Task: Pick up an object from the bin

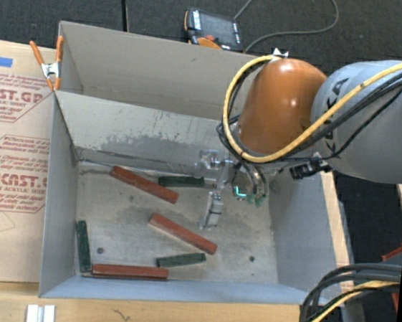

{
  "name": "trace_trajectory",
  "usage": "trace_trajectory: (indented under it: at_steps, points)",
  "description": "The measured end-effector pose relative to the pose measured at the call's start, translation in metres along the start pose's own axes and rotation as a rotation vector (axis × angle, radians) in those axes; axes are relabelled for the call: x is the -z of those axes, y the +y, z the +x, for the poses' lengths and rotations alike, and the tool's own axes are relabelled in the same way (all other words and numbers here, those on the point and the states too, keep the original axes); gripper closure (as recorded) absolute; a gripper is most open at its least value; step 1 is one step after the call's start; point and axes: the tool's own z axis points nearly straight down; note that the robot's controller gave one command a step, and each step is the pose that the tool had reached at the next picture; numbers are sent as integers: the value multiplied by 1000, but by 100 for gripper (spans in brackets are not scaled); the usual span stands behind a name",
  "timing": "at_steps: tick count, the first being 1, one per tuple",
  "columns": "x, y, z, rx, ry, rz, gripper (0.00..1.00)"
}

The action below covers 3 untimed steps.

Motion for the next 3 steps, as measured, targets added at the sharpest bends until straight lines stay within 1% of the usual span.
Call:
trace_trajectory:
  at_steps: [1,2,3]
  points:
    - [-96,-31,29,235,0,2,0]
    - [-123,-34,38,290,-4,2,0]
    - [-119,-34,36,290,-6,2,100]
